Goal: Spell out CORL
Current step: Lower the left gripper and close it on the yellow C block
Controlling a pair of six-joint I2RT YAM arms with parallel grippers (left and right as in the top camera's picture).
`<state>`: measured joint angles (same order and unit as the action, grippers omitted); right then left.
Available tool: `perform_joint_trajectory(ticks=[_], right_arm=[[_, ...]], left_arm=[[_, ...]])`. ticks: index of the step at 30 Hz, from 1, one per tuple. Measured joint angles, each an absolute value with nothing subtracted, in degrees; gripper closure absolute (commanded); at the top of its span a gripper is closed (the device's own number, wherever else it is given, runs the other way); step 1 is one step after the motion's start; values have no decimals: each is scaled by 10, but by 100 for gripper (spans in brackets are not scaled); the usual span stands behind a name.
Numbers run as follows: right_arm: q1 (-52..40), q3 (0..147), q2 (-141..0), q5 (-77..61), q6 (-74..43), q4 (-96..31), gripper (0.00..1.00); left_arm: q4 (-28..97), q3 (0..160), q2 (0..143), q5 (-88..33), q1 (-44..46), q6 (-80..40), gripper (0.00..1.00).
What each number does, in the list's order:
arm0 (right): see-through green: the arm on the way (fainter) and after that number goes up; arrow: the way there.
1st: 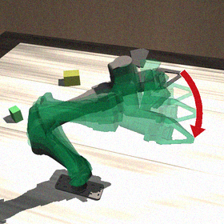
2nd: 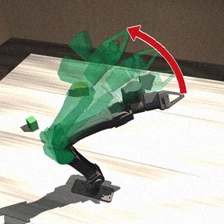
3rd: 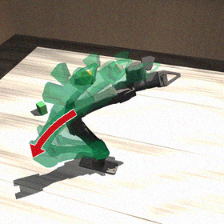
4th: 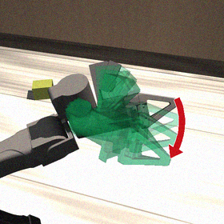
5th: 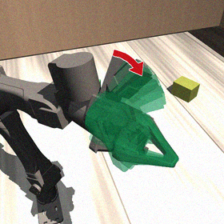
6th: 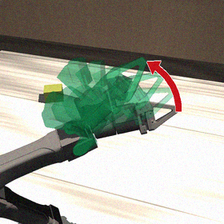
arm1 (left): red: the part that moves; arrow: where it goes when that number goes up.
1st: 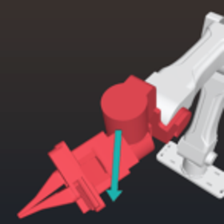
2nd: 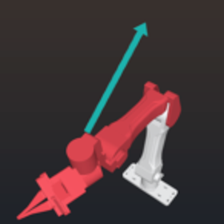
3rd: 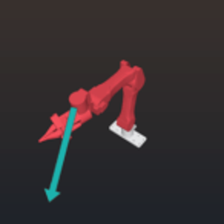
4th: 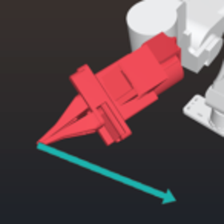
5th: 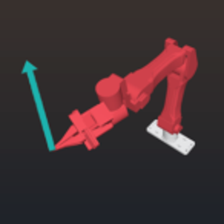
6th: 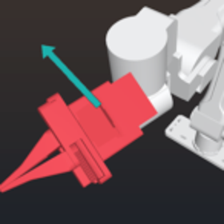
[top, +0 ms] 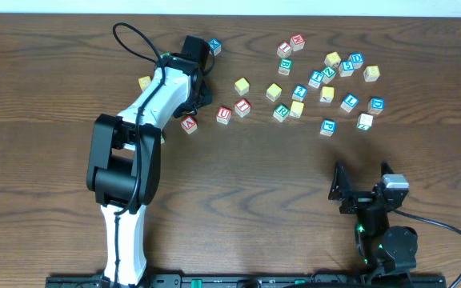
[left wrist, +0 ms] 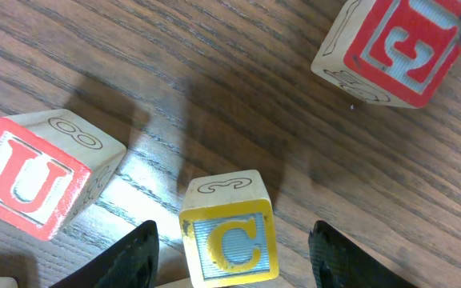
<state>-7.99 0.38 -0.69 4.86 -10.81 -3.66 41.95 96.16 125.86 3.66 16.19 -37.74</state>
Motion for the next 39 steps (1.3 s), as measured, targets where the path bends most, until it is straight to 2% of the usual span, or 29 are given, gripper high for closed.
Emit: perform_joint_trajectory(ticks=[22, 26, 30, 39], right_arm=[[-80, 4, -7, 49, -108, -37, 1], [-80, 4, -7, 49, -108, -37, 1], [-80, 4, -7, 49, -108, -37, 1], [-80, 4, -7, 49, -108, -37, 1]], left_arm=[[416, 962, 1263, 55, 162, -405, 43], [416, 961, 1263, 55, 162, -406, 51], [416, 961, 1263, 56, 162, -407, 64], [416, 961, 1263, 60, 162, -407, 72]])
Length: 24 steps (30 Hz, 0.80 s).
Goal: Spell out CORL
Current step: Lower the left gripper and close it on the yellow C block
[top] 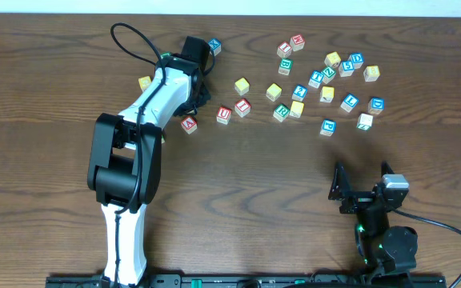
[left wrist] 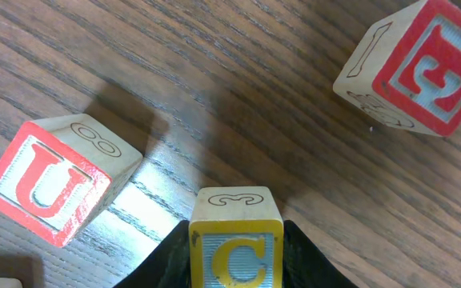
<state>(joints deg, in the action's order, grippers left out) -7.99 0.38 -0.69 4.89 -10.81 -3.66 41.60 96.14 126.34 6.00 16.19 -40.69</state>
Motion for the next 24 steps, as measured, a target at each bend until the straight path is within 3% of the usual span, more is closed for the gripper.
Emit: perform_joint_trajectory(ticks=[10, 18, 24], right_arm=[[-80, 4, -7, 49, -108, -37, 1], [-80, 4, -7, 49, -108, -37, 1], [-80, 4, -7, 49, -108, -37, 1]], left_arm=[[418, 961, 1263, 60, 162, -407, 73], [456, 961, 1254, 62, 162, -360, 86], [490, 961, 1141, 62, 162, -292, 86]])
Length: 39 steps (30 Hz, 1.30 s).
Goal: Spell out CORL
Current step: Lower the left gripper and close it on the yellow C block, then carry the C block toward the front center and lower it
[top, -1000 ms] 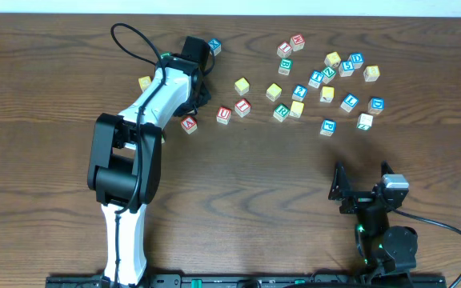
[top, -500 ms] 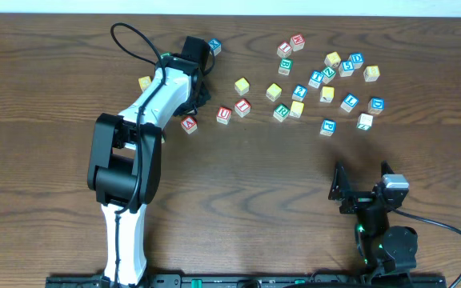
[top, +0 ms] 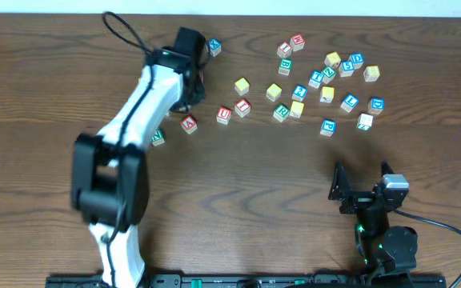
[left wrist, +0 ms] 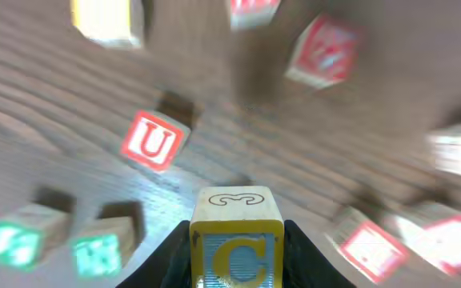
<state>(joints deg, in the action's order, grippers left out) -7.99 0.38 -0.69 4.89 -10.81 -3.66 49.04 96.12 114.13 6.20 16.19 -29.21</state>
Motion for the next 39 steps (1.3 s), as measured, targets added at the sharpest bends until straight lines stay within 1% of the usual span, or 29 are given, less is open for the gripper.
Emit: perform_joint_trajectory(ticks=[4, 7, 12, 14, 15, 17, 20, 23, 28, 33, 39], right_arm=[[-80, 4, -7, 49, -108, -37, 1], [-80, 4, -7, 49, -108, -37, 1], [-80, 4, -7, 49, -108, -37, 1], [-80, 4, -7, 49, -108, -37, 1], [-80, 4, -7, 49, -108, -37, 1], [-80, 4, -7, 49, -108, -37, 1], [-80, 4, -7, 49, -108, -37, 1], [-80, 4, -7, 49, -108, -36, 1], [-80, 4, -7, 49, -108, -36, 1], [-80, 4, -7, 49, -108, -37, 1], [-80, 4, -7, 49, -108, -37, 1]], left_arm=[[522, 961, 1058, 57, 162, -256, 86], [572, 961, 1010, 30, 162, -230, 86], [658, 961, 996, 4, 168, -207, 90], [663, 953, 996, 0, 181, -194, 90], [662, 945, 996, -1, 193, -189, 92], [662, 927, 996, -2, 216, -182, 92], [632, 885, 996, -3, 254, -178, 92], [565, 819, 996, -5, 300, -184, 92], [457, 702, 998, 3, 366, -245, 92], [445, 672, 998, 48, 401, -340, 92], [435, 672, 998, 102, 411, -422, 92]])
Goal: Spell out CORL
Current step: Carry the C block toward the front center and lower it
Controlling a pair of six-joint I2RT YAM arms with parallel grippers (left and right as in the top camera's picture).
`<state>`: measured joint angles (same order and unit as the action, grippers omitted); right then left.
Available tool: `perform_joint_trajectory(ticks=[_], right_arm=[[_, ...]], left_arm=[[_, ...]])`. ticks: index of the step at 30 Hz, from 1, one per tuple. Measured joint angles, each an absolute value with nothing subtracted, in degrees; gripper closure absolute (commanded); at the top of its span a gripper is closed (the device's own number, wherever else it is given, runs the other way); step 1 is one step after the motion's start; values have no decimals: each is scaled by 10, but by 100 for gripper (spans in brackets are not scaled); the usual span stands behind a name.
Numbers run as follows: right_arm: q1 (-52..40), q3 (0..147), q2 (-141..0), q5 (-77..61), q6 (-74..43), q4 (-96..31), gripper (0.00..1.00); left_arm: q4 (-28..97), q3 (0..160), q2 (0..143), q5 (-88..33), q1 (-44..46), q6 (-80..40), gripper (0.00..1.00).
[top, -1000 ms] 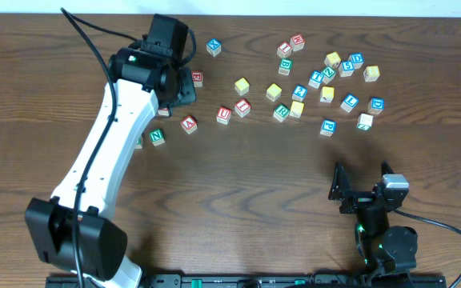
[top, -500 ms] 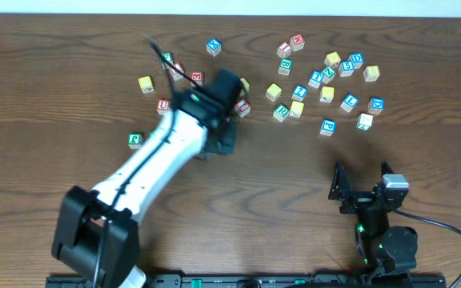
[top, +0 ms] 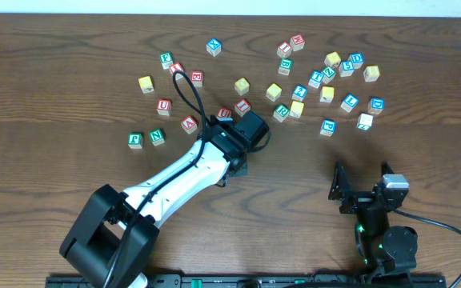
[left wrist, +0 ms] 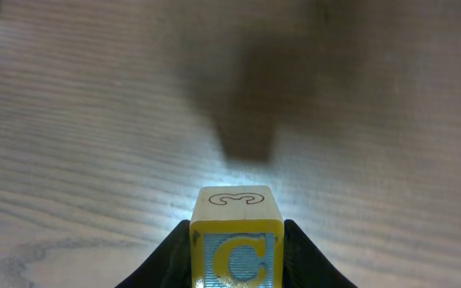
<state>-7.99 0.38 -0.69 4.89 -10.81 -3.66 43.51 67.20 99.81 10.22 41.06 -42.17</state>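
Observation:
A yellow block with a blue-backed letter C [left wrist: 236, 240] sits between the black fingers [left wrist: 170, 260] of my left gripper [top: 238, 156], which is shut on it. In the left wrist view it hangs just above bare wood, over its own shadow. The overhead view shows the left arm reaching to the table's middle, below the scattered blocks, and it hides the C block. Other letter blocks lie across the far side: a right cluster [top: 326, 94] and a left cluster [top: 164, 105]. Their letters are too small to read. My right gripper [top: 342, 190] rests open at the front right.
Red blocks [top: 225, 114] and a yellow block [top: 242, 86] lie just beyond the left gripper. Two green blocks [top: 157, 136] sit to its left. The left arm's black cable [top: 184, 92] loops over the left cluster. The table's far edge [top: 230, 14] runs behind the blocks.
My left gripper, still shut on the C block, has moved from over the far-left cluster to low over bare wood at the table's middle. The right arm has not moved.
My left gripper stood open around the C block on the table, between a red U and a red E. Then it was shut on the block. Then it held the block above the cluster, and now holds it low over the middle of the table.

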Motion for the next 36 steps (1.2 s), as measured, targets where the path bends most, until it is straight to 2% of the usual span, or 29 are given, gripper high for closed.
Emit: perform_joint_trajectory(ticks=[11, 25, 36], right_arm=[[-80, 4, -7, 49, -108, -37, 1], [-80, 4, -7, 49, -108, -37, 1], [-80, 4, -7, 49, -108, -37, 1]], left_arm=[[383, 625, 998, 148, 411, -465, 92], [350, 604, 998, 147, 407, -406, 92], [339, 604, 998, 75, 341, -355, 92]])
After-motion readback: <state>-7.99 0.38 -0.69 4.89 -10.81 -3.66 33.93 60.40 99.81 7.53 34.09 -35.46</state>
